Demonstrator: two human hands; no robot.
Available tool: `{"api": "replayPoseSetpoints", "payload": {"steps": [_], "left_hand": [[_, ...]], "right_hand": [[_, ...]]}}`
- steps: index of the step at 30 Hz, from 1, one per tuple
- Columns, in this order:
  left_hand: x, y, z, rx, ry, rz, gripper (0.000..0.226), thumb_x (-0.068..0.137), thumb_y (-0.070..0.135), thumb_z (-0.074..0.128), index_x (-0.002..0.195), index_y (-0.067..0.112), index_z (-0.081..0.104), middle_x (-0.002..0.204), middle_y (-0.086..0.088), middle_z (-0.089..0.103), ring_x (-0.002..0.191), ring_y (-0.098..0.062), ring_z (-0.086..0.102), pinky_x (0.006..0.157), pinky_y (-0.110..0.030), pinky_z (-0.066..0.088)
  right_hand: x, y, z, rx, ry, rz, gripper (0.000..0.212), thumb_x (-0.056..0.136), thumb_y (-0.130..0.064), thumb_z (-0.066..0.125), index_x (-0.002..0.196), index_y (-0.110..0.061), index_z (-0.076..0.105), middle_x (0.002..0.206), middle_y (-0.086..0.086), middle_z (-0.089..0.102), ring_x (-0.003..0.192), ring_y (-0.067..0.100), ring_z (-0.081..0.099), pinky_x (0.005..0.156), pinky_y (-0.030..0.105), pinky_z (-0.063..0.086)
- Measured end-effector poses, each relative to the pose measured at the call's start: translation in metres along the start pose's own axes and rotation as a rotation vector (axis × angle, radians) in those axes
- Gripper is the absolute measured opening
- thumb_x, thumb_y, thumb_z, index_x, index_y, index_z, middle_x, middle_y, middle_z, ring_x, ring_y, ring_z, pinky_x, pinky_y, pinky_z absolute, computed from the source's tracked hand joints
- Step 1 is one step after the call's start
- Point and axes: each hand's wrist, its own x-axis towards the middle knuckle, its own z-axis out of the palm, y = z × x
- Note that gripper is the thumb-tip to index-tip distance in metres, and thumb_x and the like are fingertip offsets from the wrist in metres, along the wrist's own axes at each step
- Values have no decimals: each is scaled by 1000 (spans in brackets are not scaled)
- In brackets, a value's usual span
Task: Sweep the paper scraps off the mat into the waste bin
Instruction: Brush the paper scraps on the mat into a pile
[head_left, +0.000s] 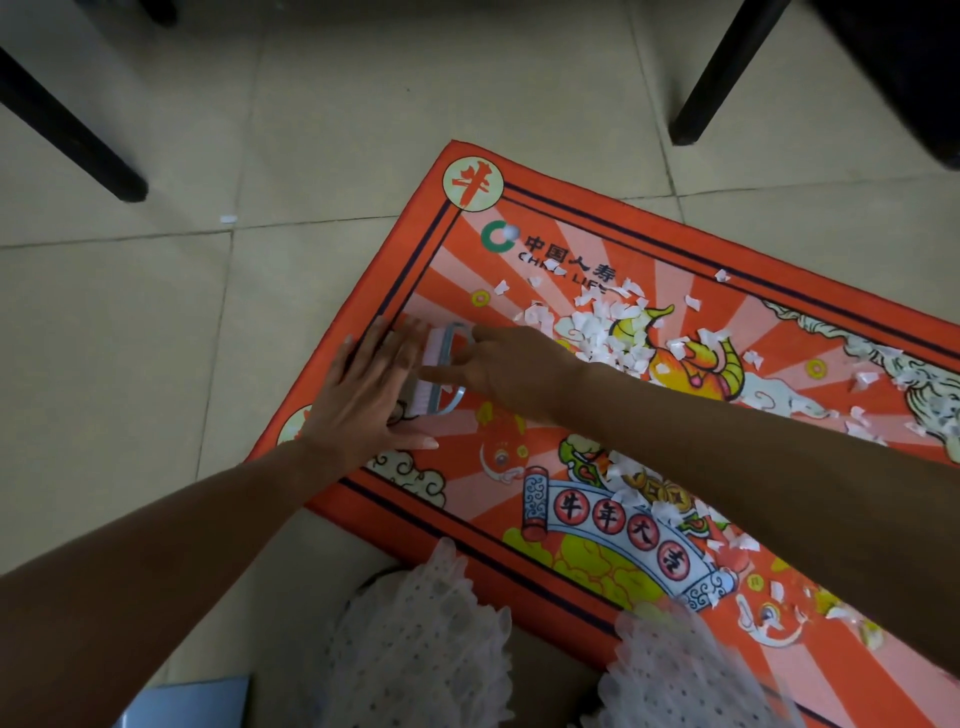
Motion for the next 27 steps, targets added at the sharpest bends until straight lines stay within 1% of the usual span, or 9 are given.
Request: {"api": "replayPoseSetpoints", "payload": {"steps": [2,4,6,10,15,18,20,24,27], "left_hand": [[-1,0,1,14,4,2,128,63,95,33,157,13,5,164,-8,7,151,-28,2,119,-49,0],[-1,1,1,17,4,12,128,63,96,31,157,14,2,164,-5,3,151,-27,0,120,-51,3],[0,4,0,13,0,22,129,63,97,30,157,14,2,164,-5,4,151,-29,2,120,-53,7],[4,9,-1,7,-11,36,129,61,96,32,157,15,1,164,-6,8,151,-29,1,120,-51,5],[5,6,0,-9,-6,58,129,62,95,37,157,16,-1,164,-4,7,151,-27,0,120,-48,3],[6,4,0,-26,6,78,126,64,93,37,157,16,-2,164,-4,6,151,-25,-3,120,-46,1],[9,4,0,-22,6,82,125,65,93,35,157,15,-1,164,-4,7,152,-25,-2,121,-45,3],[14,4,1,-62,1,80,126,65,92,35,157,14,0,162,-4,11,151,-24,3,121,-47,11],[17,-1,2,-63,-10,49,126,65,94,33,157,15,-2,162,-8,16,151,-23,2,120,-48,11]], "right_hand": [[-7,5,1,-28,-24,-17,66,99,-5,42,153,-29,14,125,3,59,114,26,49,66,31,38],[-17,10,1,-40,-59,-22,73,97,-4,45,153,-30,7,127,3,58,114,27,48,69,34,45],[-26,13,1,-42,-73,-20,77,96,-1,45,153,-30,3,126,4,57,111,27,48,70,35,46],[-36,17,3,-14,-58,-10,78,96,-2,46,153,-34,3,126,1,56,106,25,46,64,33,42],[-56,31,1,-38,-79,-11,84,93,-1,48,153,-35,-1,120,-2,59,102,24,46,72,34,49],[-68,42,-3,-49,-88,9,88,91,1,49,153,-34,-3,113,-2,61,98,24,47,73,35,49],[-70,45,-8,-37,-50,30,90,89,3,49,153,-34,-2,118,-2,60,96,23,46,71,35,49],[-49,35,-17,26,-2,51,78,94,0,44,154,-31,4,132,0,53,107,25,45,67,32,41],[-17,29,-15,-2,-8,48,64,97,-5,44,151,-25,18,132,1,55,115,25,47,71,35,47]]}}
